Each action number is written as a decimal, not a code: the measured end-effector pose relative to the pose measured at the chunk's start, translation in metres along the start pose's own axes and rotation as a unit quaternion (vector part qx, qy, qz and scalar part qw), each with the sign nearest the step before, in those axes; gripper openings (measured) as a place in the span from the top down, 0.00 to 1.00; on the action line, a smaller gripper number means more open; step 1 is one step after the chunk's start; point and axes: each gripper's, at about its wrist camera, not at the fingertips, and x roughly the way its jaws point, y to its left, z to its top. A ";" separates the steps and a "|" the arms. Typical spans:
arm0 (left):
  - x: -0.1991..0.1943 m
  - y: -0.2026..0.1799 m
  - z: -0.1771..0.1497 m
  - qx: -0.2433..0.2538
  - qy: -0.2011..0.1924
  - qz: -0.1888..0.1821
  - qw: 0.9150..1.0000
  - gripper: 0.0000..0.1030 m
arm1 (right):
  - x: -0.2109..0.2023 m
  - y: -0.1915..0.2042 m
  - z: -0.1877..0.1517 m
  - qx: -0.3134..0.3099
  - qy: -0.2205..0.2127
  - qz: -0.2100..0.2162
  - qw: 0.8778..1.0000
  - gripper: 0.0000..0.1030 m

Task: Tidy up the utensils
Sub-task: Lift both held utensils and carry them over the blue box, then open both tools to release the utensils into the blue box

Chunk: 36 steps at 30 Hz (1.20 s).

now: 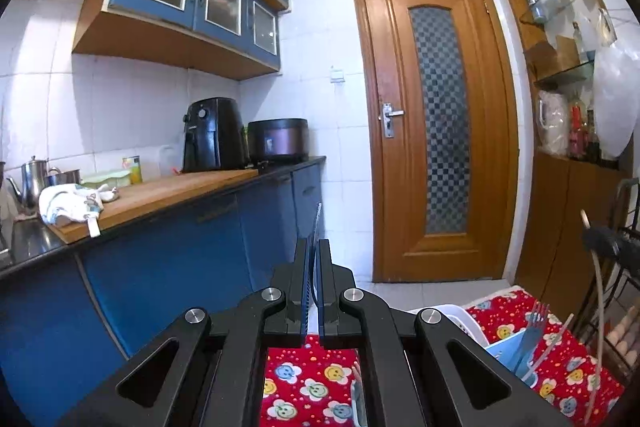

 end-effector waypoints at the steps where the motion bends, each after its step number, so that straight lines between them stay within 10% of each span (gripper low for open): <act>1: 0.002 -0.001 -0.002 0.001 0.002 -0.002 1.000 0.98 | 0.005 0.002 0.001 -0.005 -0.007 -0.004 1.000 0.94; 24: 0.028 -0.015 -0.043 -0.009 0.035 -0.023 0.999 0.98 | 0.060 0.006 -0.020 -0.048 -0.060 -0.058 0.995 0.94; 36: 0.029 -0.023 -0.048 -0.003 0.052 -0.039 0.998 0.94 | 0.052 -0.001 -0.035 -0.034 -0.014 -0.035 0.999 0.93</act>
